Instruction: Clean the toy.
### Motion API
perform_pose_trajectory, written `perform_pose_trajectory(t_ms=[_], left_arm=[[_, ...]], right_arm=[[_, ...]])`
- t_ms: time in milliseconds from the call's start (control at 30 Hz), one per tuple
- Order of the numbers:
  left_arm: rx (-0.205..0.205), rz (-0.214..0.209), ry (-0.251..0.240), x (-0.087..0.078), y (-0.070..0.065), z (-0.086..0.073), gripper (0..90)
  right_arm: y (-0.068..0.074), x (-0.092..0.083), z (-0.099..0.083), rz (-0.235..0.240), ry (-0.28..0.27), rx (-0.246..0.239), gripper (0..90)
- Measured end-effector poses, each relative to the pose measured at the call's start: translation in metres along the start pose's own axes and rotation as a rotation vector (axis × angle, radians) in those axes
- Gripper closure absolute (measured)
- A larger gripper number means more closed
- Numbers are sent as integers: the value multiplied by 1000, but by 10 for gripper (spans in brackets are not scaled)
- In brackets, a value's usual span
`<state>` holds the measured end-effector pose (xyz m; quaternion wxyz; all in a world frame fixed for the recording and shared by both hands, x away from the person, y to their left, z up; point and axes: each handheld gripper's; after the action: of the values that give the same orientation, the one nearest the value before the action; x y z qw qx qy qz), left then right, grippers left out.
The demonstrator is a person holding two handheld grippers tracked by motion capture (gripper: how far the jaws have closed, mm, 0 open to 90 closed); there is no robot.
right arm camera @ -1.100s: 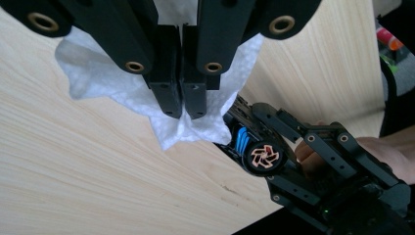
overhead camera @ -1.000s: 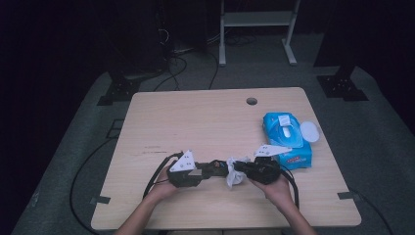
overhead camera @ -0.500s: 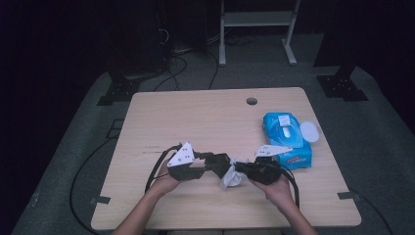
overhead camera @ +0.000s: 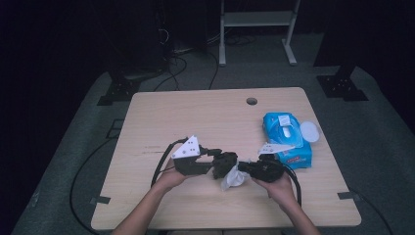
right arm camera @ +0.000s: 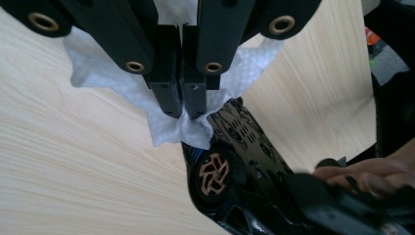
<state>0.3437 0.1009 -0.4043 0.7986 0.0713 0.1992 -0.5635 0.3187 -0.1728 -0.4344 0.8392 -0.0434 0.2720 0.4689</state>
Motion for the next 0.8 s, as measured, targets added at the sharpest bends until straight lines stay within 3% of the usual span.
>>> perform_pose_trajectory(t_ms=[33,67,133,200,267,300,400,500,733,800], left_arm=[[-12,-9,35,5,4,-3,525],[-21,-7,53,10,5,-7,527],[19,22,75,15,2,-14,520],[57,41,41,13,0,-17,547],[36,31,-1,9,1,-12,614],[12,12,-2,9,3,-9,633],[19,14,-5,10,3,-9,635],[-25,-4,-7,11,6,-13,628],[-38,5,-29,14,6,-17,619],[-14,7,-28,15,5,-17,622]], right_arm=[[-2,1,0,7,-1,3,878],[-2,2,1,5,4,3,878],[-4,4,3,3,8,-2,878],[-4,5,3,-3,12,-6,878],[-6,4,4,6,-11,10,878],[-6,2,6,7,-21,11,878],[-5,2,11,-16,0,-18,877],[-7,3,9,-2,-2,-3,878],[-7,3,9,-3,2,-5,878],[-7,0,11,-20,-11,-16,878]])
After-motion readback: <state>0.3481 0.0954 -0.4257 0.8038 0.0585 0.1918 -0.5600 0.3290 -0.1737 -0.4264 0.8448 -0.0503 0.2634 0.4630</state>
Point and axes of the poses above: each handheld gripper's, and its own axes: x roughly forward along the jaws, z roughly out of its top, y roughly to its left, and after that the axes turned 10 degrees about -x, right-handed
